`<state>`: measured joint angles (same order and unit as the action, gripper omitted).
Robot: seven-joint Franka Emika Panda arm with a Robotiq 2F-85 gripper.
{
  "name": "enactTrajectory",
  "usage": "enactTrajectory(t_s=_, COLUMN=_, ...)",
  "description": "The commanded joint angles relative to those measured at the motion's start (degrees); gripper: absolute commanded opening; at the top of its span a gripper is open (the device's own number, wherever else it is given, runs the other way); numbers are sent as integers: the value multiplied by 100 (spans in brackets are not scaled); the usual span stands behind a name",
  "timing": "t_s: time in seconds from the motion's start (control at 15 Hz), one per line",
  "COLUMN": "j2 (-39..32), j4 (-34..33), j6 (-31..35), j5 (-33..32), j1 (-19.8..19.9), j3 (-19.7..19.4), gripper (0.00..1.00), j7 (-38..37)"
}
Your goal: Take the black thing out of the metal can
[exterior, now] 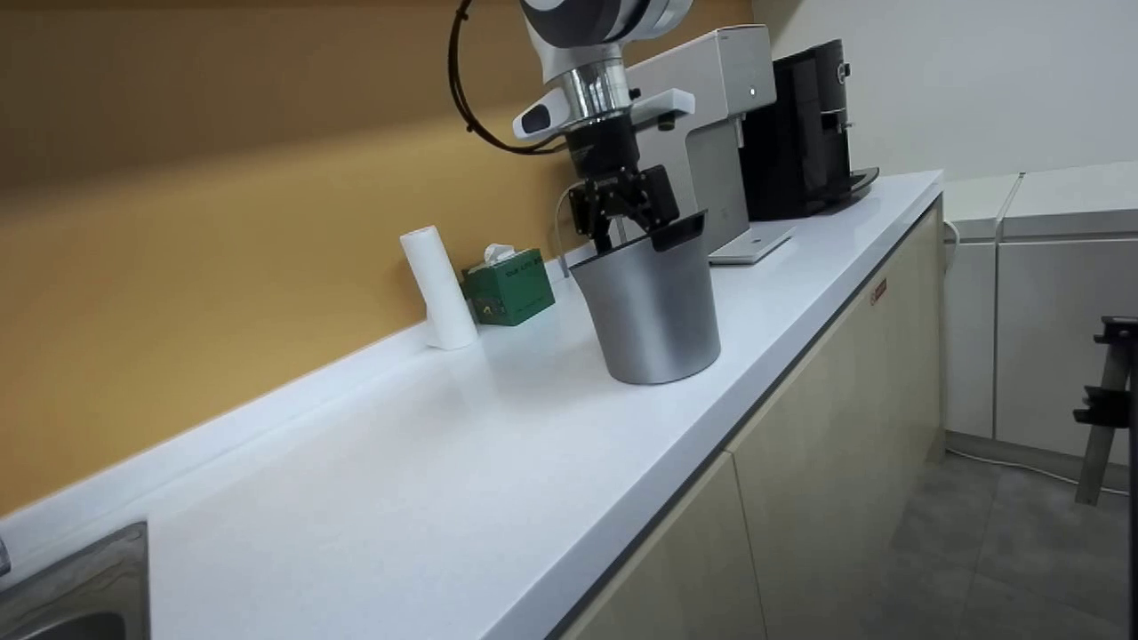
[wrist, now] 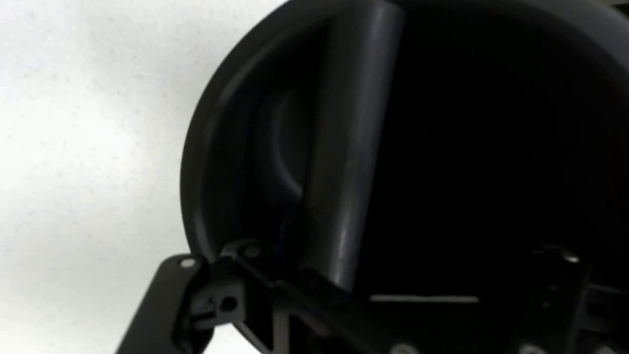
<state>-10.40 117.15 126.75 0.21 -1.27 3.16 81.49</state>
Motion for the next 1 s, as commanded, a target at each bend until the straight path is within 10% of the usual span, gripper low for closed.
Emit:
enactTrajectory(t_s=0.0, j2=225, j4=216, j6=163, j5=-18, j1=-1, j3=68, gripper=100, j7=-332)
enactTrajectory(t_s=0.93, j2=171, j4=304, j6=289, j5=-145, j1=24, j3=11, gripper=100, j7=-631)
